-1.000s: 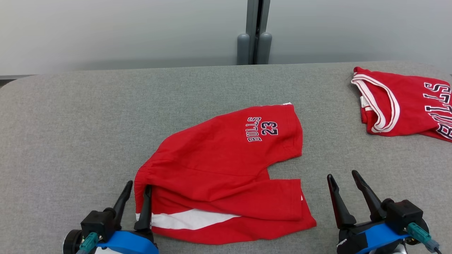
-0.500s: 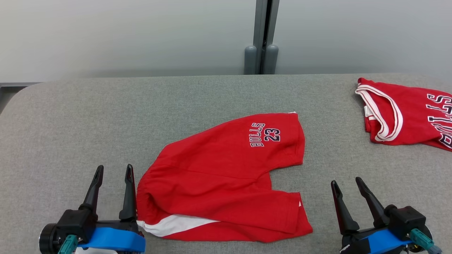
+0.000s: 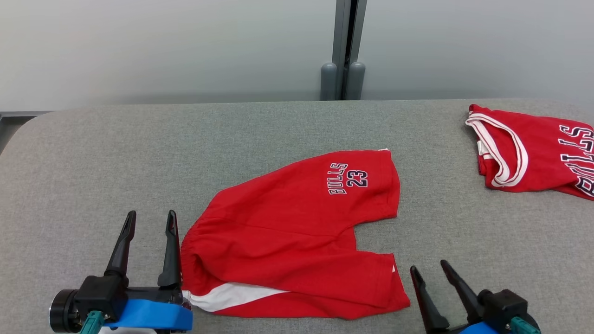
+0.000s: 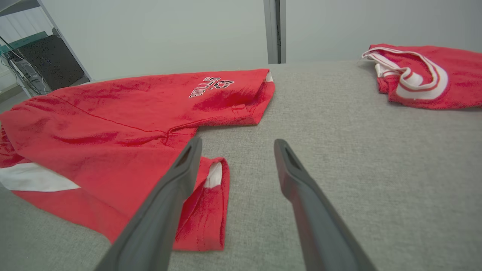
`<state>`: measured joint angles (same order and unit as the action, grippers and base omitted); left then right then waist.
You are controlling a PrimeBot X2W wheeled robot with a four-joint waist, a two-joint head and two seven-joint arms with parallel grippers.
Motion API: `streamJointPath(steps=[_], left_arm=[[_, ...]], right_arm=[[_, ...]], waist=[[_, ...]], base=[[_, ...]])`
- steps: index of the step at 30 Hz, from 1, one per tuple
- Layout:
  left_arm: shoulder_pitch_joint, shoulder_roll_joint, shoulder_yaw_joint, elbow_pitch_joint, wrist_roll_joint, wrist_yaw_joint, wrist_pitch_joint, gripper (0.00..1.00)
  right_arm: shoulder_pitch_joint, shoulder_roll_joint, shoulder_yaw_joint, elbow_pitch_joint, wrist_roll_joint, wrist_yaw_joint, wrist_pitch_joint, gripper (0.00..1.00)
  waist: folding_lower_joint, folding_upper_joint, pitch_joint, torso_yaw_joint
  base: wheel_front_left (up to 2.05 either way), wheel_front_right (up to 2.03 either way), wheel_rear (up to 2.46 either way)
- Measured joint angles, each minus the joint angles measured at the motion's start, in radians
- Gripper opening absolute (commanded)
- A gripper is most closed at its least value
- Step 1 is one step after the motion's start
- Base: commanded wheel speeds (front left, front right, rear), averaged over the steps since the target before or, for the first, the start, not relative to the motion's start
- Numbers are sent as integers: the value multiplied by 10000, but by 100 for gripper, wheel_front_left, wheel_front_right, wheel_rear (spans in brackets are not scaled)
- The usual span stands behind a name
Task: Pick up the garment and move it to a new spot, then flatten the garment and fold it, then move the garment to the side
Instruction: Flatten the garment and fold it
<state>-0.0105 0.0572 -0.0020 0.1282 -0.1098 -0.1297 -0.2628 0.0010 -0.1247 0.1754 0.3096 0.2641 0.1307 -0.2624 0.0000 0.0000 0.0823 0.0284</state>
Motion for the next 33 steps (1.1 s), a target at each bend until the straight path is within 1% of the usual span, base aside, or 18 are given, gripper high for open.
streamJointPath(steps=[11, 17, 26, 33], left_arm=[[55, -29, 17, -19, 132, 0, 0, 100], [58, -48, -71, 0, 132, 0, 0, 100], [57, -54, -96, 35, 117, 0, 0, 100], [50, -56, -119, 36, 75, 0, 0, 100]], right_arm=[[-318, -44, 1586, 1183, 299, 0, 0, 100], [-748, -56, 2251, 1776, 476, 0, 0, 100], [-1419, -77, 2926, 2778, 765, 0, 2, 100], [-1719, -102, 2890, 3166, 963, -2, 0, 100]], waist=[[0, 0, 37, 120], [0, 0, 85, 234], [0, 0, 173, 384], [0, 0, 296, 443]], base=[[0, 0, 0], [0, 0, 0], [0, 0, 0], [0, 0, 0]])
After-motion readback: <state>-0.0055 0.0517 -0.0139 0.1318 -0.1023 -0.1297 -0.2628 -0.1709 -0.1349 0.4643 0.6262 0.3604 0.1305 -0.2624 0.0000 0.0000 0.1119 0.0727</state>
